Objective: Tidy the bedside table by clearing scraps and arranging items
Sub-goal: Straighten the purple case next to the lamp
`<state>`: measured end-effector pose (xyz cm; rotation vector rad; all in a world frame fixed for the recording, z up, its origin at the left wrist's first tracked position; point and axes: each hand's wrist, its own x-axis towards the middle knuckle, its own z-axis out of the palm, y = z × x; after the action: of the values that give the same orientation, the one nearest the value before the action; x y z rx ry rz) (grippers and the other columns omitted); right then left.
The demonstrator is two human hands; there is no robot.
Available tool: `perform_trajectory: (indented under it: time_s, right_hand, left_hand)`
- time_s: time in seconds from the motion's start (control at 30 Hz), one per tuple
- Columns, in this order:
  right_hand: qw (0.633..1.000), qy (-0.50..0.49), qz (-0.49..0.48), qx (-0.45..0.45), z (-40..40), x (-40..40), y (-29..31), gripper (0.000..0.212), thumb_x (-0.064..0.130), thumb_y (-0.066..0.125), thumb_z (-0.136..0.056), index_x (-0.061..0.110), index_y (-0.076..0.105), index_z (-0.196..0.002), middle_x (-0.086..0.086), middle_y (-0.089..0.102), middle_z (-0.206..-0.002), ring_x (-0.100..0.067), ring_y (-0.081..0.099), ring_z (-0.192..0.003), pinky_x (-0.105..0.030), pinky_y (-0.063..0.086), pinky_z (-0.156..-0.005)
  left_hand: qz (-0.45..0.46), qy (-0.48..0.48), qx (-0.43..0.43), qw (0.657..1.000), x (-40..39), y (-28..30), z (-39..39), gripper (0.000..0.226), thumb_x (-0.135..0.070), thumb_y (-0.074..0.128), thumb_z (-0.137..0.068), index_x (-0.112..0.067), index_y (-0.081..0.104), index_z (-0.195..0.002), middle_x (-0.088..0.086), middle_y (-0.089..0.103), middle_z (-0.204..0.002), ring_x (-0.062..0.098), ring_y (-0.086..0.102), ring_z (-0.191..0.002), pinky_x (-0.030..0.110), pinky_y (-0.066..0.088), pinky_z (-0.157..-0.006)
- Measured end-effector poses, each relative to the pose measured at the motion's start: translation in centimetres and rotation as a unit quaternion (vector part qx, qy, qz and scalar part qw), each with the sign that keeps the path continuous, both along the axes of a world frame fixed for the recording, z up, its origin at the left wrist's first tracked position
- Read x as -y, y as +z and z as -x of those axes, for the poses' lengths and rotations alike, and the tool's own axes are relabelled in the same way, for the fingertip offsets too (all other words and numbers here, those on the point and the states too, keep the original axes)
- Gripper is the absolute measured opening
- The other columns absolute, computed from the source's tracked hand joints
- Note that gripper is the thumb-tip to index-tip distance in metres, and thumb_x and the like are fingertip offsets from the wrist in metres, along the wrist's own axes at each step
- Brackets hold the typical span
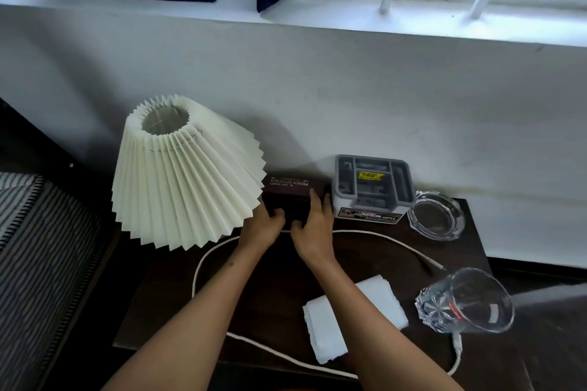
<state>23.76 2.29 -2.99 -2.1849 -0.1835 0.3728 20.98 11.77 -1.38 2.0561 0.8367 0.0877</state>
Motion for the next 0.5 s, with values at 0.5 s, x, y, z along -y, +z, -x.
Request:
perform_trajectory:
  time_s: [0.5]
  right_hand:
    - [0.908, 0.139, 0.320, 0.230, 2.0, 5.2, -0.2, 0.033, -0.011, 0.060, -0.068, 0.001, 0.064, -0.099, -0.019, 0.067, -0.094, -0.039, 0.063, -0.094, -0.044, 0.050, -0.083]
  left_hand:
    - [-0.254, -0.173, 0.298, 0.904, 14.7, -3.8, 15.8, 0.031, -0.026, 0.057, -0.078, -0.019, 0.051, -0.108, -0.001, 0.053, -0.109, 0.010, 0.049, -0.090, 0.022, 0.040, -0.077]
